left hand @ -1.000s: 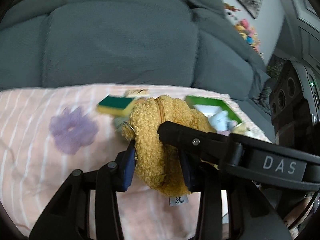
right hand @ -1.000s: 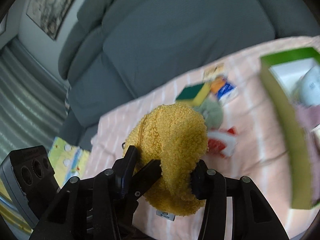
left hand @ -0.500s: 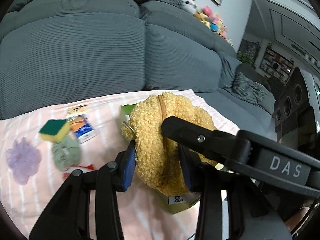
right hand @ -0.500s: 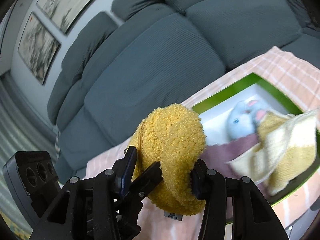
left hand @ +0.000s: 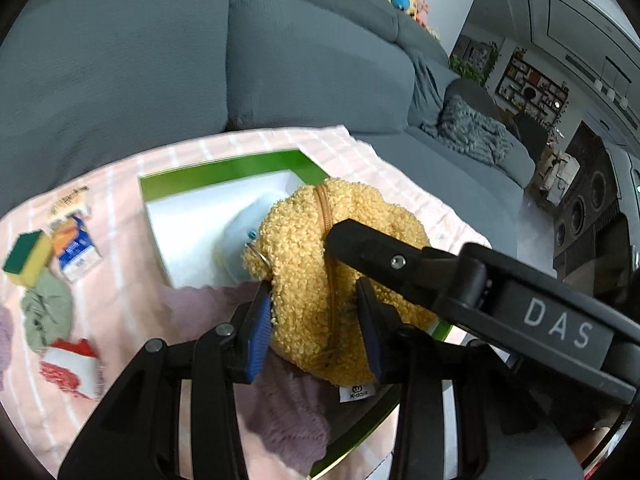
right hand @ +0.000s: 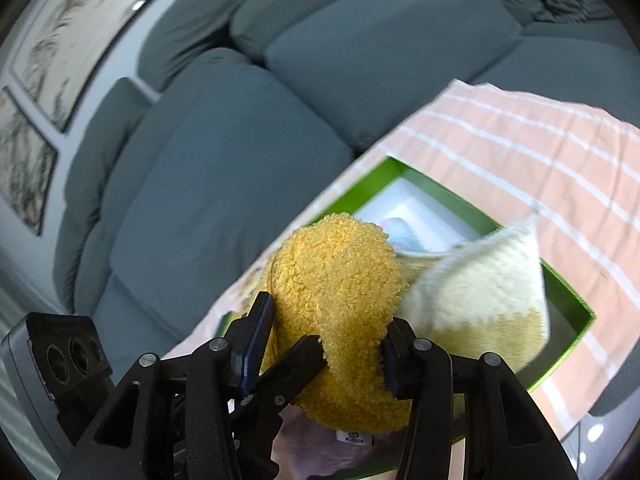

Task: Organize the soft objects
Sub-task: 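Carry the fuzzy plush into the green box and open the right tool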

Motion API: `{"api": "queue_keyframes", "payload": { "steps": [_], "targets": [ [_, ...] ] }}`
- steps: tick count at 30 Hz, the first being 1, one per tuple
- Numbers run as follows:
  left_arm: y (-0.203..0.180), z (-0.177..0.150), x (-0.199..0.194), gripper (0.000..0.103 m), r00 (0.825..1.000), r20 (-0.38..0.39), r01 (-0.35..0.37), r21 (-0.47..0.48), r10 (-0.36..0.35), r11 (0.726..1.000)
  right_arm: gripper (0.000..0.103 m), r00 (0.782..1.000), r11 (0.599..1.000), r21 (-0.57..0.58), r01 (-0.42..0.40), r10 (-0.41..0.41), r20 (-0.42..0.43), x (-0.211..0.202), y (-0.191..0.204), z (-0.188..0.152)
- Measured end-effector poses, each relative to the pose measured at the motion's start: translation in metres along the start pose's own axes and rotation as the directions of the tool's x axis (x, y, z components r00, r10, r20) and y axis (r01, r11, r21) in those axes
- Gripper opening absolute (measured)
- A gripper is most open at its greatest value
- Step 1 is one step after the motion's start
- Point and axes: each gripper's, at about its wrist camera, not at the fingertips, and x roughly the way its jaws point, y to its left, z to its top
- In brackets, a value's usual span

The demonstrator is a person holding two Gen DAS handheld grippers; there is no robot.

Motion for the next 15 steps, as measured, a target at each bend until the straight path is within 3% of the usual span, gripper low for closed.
{"api": "queue_keyframes", "payload": {
  "steps": [6,15],
  "targets": [
    [-0.003,-0.001,0.027,0.037,0.996,-0.090,-0.018,-0.020,0.016,1.000,0.051,0.995,0.995,0.048,0.085,-0.082,-0.056,0.016,-0.025,0.003],
    [0.000,-0.005,0.043,0.043,0.988,-0.142,-0.060,-0.044,0.053,0.997,0.051,0.984,0.986,0.058,0.157,-0.151,-0.092,0.027,-0.038,0.002]
  ]
}}
